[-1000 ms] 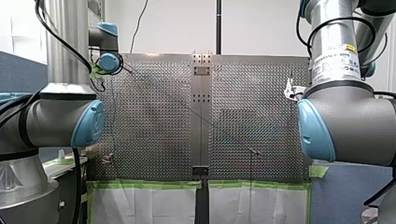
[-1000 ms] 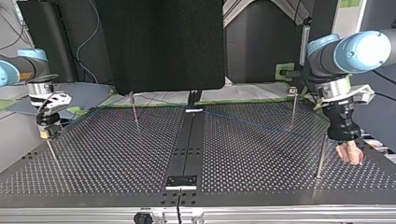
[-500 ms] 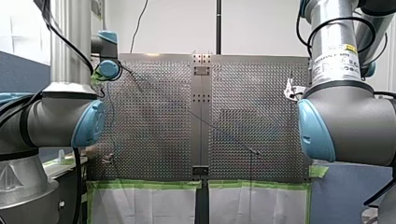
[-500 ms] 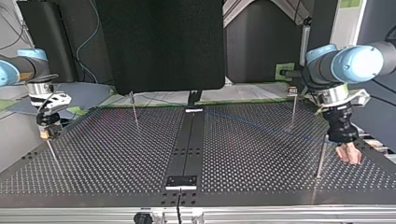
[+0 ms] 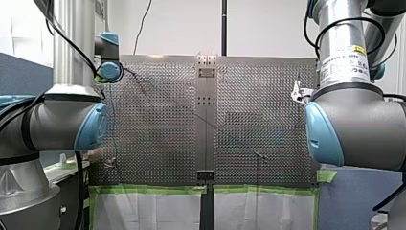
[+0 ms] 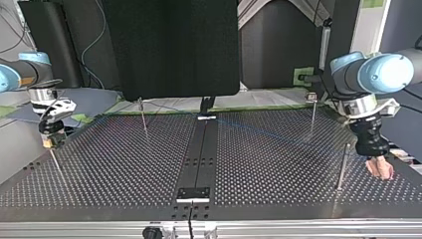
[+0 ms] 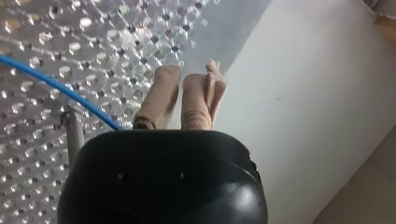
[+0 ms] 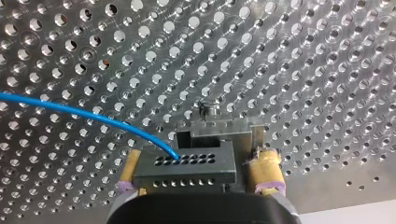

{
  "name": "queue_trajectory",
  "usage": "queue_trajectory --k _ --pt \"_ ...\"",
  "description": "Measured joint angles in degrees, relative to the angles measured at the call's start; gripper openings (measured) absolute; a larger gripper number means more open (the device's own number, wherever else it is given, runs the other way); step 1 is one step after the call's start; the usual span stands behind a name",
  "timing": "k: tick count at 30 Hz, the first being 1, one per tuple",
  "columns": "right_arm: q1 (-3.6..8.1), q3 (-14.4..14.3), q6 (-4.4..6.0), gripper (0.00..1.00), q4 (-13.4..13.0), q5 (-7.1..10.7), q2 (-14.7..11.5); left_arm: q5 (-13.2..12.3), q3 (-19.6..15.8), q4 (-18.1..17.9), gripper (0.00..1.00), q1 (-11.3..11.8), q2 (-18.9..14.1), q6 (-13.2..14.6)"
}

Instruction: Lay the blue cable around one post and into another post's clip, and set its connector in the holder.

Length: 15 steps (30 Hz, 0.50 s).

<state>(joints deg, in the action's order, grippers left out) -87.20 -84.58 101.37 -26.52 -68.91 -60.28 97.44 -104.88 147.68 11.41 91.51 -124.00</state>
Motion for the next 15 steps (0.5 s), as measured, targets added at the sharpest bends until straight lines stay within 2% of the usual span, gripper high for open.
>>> queue_trajectory --k 5,10,12,15 --pt "0.0 0.0 0.0 1.0 0.0 0.0 0.0 -0.17 0.08 -0.25 0.24 0.45 2.26 0.44" --pt "0.0 0.0 0.0 1.0 0.0 0.0 0.0 -0.38 0.08 -0.74 0.3 0.66 4.35 1.13" --pt "0.0 0.0 0.0 1.0 0.0 0.0 0.0 -0.46 0.07 -0.9 0.36 0.73 4.6 1.11" --pt "0.0 0.0 0.0 1.0 0.0 0.0 0.0 -0.41 0.06 -0.96 0.36 0.83 4.76 0.76"
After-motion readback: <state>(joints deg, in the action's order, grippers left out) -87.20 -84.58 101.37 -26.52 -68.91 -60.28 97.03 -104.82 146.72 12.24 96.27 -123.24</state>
